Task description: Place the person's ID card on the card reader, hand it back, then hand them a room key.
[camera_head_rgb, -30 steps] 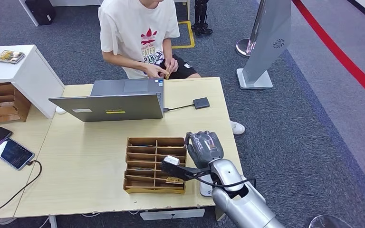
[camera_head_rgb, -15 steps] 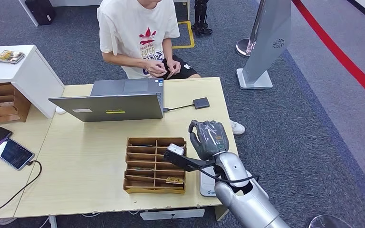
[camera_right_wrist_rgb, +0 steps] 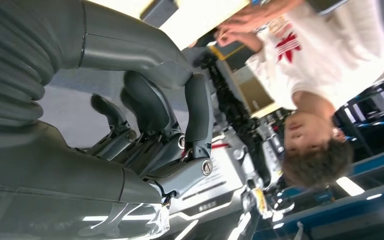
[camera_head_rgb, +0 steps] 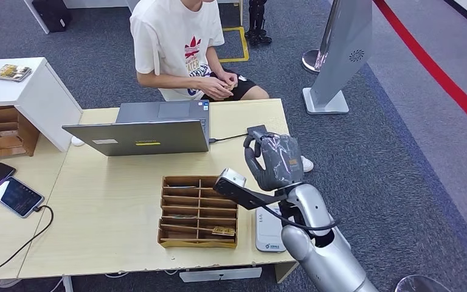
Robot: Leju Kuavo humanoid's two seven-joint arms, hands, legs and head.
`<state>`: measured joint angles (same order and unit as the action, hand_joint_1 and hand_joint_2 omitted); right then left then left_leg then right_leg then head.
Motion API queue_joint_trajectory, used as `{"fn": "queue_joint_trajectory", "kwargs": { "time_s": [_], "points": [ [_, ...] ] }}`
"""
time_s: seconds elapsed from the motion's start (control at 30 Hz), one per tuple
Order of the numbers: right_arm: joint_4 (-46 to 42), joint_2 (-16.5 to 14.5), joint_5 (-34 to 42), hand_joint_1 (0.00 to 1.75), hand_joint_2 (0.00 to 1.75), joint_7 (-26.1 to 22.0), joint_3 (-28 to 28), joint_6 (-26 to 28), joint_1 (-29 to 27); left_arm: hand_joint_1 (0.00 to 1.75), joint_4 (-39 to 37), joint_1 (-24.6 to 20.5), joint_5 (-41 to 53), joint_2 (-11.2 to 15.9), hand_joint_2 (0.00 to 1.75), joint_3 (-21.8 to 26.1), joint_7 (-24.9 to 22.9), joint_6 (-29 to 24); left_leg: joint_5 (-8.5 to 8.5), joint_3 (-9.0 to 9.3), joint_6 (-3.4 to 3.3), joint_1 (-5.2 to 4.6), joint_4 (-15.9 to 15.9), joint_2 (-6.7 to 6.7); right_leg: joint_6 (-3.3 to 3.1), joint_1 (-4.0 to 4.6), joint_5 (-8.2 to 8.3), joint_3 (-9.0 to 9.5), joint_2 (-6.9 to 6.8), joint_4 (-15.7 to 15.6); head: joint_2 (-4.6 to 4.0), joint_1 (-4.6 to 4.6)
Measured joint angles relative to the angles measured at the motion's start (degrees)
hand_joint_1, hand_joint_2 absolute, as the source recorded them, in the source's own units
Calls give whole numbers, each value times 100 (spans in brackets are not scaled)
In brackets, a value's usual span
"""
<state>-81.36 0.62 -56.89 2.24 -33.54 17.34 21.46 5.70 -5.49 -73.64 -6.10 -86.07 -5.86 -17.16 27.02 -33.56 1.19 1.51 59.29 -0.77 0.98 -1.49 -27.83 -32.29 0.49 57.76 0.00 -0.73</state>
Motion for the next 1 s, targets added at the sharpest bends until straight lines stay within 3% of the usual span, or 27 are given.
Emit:
{"fn": "queue_joint_trajectory", "kwargs": {
  "time_s": [0.07,0.13,0.5,0.8,1.0],
  "points": [
    [-80,4,161,70,175,-90,-99,-182,-46,0,0,3,-38,1,175,0,16,-2,0,0,0,0,0,0,0,0,0,0,0,0,0,0],
    [-119,8,293,62,175,-151,-256,-346,-86,0,0,5,-65,1,175,0,27,-5,0,0,0,0,0,0,0,0,0,0,0,0,0,-1],
    [145,19,518,71,175,-221,-1165,-664,-41,0,0,6,-102,3,175,-48,55,-13,0,-1,0,0,-1,0,0,0,0,1,-1,0,0,0],
    [547,14,375,91,175,-89,-1368,-657,138,0,0,-2,-84,3,175,-139,54,-11,0,-1,0,0,-1,-1,0,0,0,2,-1,0,0,-1],
    [806,-5,235,94,175,36,-1376,-645,251,0,0,-9,-57,1,175,-148,20,-2,0,-1,0,0,-1,-1,0,0,0,2,-1,0,0,0]
  ]
}}
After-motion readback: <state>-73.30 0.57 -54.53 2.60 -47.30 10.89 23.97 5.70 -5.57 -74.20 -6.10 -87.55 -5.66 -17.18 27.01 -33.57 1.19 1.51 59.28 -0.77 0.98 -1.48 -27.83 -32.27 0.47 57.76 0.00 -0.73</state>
